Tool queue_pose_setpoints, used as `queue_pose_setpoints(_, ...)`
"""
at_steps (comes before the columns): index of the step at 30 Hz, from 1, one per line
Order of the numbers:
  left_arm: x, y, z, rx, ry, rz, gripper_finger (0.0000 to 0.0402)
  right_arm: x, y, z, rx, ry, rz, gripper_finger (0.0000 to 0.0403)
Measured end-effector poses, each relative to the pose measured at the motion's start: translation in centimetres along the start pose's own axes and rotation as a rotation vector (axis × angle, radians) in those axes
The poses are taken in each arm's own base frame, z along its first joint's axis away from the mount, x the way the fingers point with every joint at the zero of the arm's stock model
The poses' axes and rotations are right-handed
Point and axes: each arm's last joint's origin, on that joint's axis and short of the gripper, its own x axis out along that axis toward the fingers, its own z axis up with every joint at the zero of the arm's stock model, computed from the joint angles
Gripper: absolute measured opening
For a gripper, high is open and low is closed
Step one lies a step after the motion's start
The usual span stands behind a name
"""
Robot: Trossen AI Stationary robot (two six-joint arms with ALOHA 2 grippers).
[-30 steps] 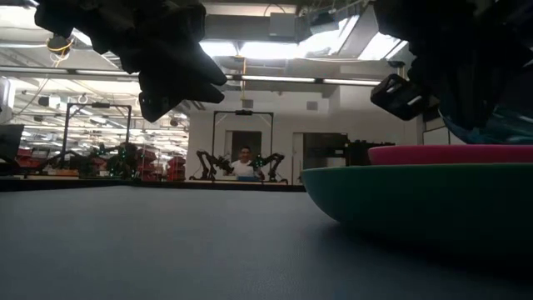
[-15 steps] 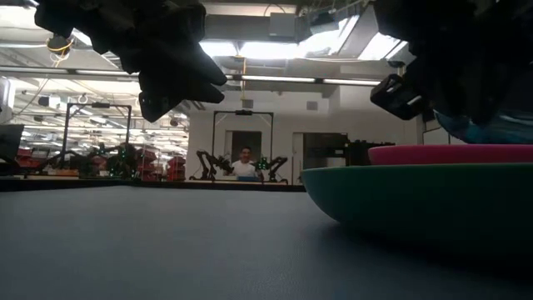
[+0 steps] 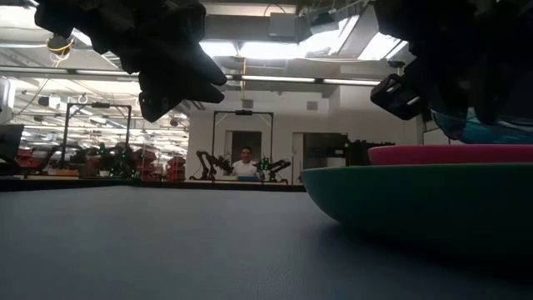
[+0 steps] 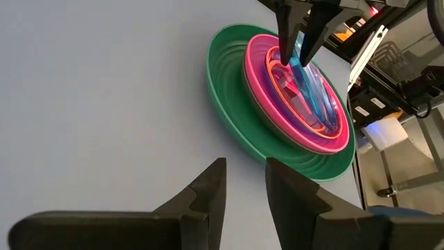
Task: Stack plastic plates
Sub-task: Stack the blue plate on top of the light pink plate
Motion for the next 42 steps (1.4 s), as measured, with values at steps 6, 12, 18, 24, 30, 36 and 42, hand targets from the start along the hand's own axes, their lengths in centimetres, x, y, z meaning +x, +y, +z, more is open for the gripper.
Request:
queue_pose_setpoints(6, 0.0, 0.0, 0.0, 0.0, 0.0, 0.0, 0.0094, 0.0, 0.0, 0.0, 0.0, 0.0, 0.0, 0.0122)
queue_pose_setpoints(12, 0.0, 0.0, 0.0, 0.0, 0.0, 0.0, 0.0094, 0.0, 0.0, 0.0, 0.0, 0.0, 0.0, 0.0138)
queue_pose_setpoints(18, 0.0, 0.0, 0.0, 0.0, 0.0, 0.0, 0.0094, 0.0, 0.0, 0.0, 0.0, 0.0, 0.0, 0.0137)
queue_pose_setpoints(24, 0.0, 0.0, 0.0, 0.0, 0.0, 0.0, 0.0094, 0.0, 0.0, 0.0, 0.0, 0.0, 0.0, 0.0136)
queue_pose_setpoints(30, 0.0, 0.0, 0.0, -0.007, 0.0, 0.0, 0.0094, 0.0, 0.0, 0.03, -0.001, -0.002, 0.0, 0.0136)
queue_pose_setpoints(36, 0.0, -0.04, 0.08, 0.019, -0.013, 0.001, 0.0094, -0.02, 0.06, 0.68, -0.025, -0.067, 0.005, 0.0135)
queue_pose_setpoints(42, 0.0, -0.06, 0.27, 0.019, -0.049, 0.017, 0.0094, -0.05, 0.08, 0.85, -0.031, -0.084, 0.007, 0.0135)
